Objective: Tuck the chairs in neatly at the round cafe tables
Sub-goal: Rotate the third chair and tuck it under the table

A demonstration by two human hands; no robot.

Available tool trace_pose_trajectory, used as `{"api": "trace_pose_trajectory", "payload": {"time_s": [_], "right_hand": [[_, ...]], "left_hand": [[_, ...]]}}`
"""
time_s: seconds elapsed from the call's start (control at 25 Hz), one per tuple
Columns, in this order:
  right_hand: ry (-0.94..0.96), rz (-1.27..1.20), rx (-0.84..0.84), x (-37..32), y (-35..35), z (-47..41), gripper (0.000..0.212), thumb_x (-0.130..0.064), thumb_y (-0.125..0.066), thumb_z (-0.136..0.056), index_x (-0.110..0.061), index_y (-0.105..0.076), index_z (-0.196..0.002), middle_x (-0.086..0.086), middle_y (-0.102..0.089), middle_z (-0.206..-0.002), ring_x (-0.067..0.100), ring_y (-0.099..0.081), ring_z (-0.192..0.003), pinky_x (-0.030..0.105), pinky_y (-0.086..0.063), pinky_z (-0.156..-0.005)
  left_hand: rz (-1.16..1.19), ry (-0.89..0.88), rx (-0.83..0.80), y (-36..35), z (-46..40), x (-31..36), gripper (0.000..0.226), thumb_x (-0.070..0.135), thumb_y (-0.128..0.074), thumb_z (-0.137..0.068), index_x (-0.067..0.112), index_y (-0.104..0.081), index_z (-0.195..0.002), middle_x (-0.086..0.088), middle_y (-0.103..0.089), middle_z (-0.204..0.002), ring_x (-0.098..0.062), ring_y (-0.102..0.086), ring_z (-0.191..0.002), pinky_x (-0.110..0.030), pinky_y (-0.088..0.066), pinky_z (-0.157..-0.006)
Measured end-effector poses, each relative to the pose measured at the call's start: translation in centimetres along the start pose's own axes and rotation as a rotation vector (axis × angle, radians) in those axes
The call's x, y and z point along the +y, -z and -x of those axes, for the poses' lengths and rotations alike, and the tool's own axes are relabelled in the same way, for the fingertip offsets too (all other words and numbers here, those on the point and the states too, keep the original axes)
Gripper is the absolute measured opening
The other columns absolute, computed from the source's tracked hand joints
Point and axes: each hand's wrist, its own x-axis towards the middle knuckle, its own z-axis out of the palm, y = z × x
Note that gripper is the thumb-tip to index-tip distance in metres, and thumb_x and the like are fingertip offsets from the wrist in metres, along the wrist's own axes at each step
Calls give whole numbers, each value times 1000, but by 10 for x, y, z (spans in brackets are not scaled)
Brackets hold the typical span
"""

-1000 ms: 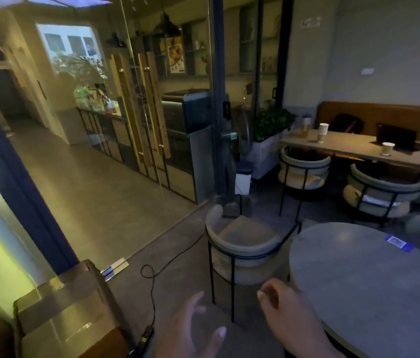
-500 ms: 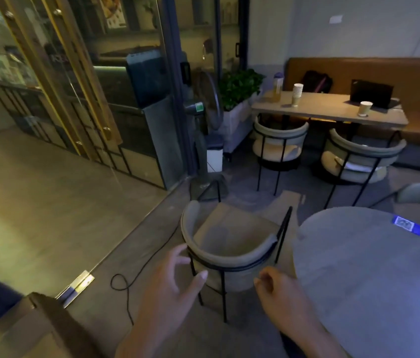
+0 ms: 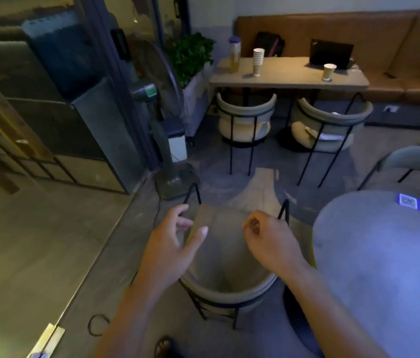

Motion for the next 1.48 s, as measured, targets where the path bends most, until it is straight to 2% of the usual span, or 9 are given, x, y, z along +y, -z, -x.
{"api": "trace_pose_trajectory", "payload": {"time_s": [0.24,0.36,0.48,0.64,0.76,0.88,1.08,1.28,1.48], "right_hand": [[-273,-40,239,-52,-42,-34,18,-32,-51,-93,-21,-64,-100,10,-69,-95,38,-64,-90,35,-48,-67],[-400,-82,300,-71,-52,-43,22,-36,-50,-94,-23,-65,-104,9,-70,-96,37,-65,-92,43,-55,-77],[-432,-93,361,-78,-57,-56,25,-38,-49,-96,-21,-66,-104,7,-69,-87,34,-65,-82,47,-58,-73],[-455,-54,363,-77,-71,-80,27,-35,-49,-97,-19,-66,-109,9,-67,-94,35,-64,-86,48,-57,-77],[-513,-34,346,-60,-83,-94,26,-35,-48,-97,-18,-65,-107,5,-61,-91,33,-62,-85,44,-56,-74],[-557,37,306,-31,-98,-110,24,-33,-43,-94,-17,-60,-90,9,-62,-83,34,-60,-76,34,-44,-58],[-617,130,243,23,-116,-144,19,-25,-46,-93,-9,-56,-90,15,-59,-89,39,-58,-79,42,-46,-65],[-664,227,194,78,-138,-195,22,-24,-47,-94,-11,-54,-110,16,-59,-105,36,-57,-90,43,-45,-71],[-741,357,70,143,-170,-226,45,-26,-55,-93,-16,-45,-135,19,-48,-132,42,-46,-121,52,-45,-88]], "left_hand": [[-42,-198,-290,36,-110,-46,56,64,-59,-81,42,-43,-130,19,-64,-107,-2,-61,-103,-39,-55,-88],[-93,-275,-413,43,-148,-66,60,63,-60,-81,36,-45,-132,17,-66,-104,-5,-62,-103,-41,-55,-88],[-117,-307,-495,40,-167,-84,62,63,-59,-82,32,-45,-134,15,-66,-104,-8,-61,-106,-44,-54,-89],[-127,-287,-525,30,-184,-111,62,61,-59,-84,30,-43,-136,13,-65,-105,-9,-60,-108,-42,-53,-90],[-138,-251,-543,20,-193,-128,63,61,-59,-83,31,-42,-136,11,-64,-109,-10,-60,-109,-40,-54,-88],[-209,-185,-504,4,-206,-152,66,63,-57,-83,29,-40,-138,3,-57,-129,-18,-58,-116,-41,-53,-88],[-412,-4,-494,-46,-233,-207,72,63,-55,-85,24,-35,-143,-10,-40,-144,-32,-52,-123,-43,-46,-88],[-557,155,-482,-103,-269,-256,84,61,-59,-84,20,-25,-149,-14,-31,-151,-38,-43,-131,-50,-46,-92],[-602,443,-556,-150,-288,-303,98,49,-69,-84,14,-10,-154,-20,-24,-157,-43,-40,-134,-52,-44,-98]]}}
